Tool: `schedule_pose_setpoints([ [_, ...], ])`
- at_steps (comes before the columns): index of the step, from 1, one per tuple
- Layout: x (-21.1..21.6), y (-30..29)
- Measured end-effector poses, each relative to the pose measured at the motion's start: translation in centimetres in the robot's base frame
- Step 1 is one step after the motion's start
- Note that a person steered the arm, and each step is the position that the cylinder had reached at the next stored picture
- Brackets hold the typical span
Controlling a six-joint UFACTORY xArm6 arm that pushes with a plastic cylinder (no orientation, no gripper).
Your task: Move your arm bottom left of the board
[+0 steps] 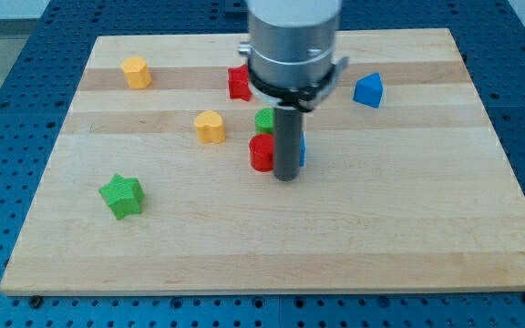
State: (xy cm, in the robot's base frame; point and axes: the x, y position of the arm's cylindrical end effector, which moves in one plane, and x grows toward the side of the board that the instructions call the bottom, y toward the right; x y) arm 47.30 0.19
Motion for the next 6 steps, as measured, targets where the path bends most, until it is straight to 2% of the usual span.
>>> schedule_pose_setpoints([
  [1, -0.5, -0.3],
  [2, 2.5, -0.3],
  [3, 8.6, -2.4],
  [4, 13.1, -12.2],
  [5, 14.1, -22.9],
  [6, 9.7, -27.9],
])
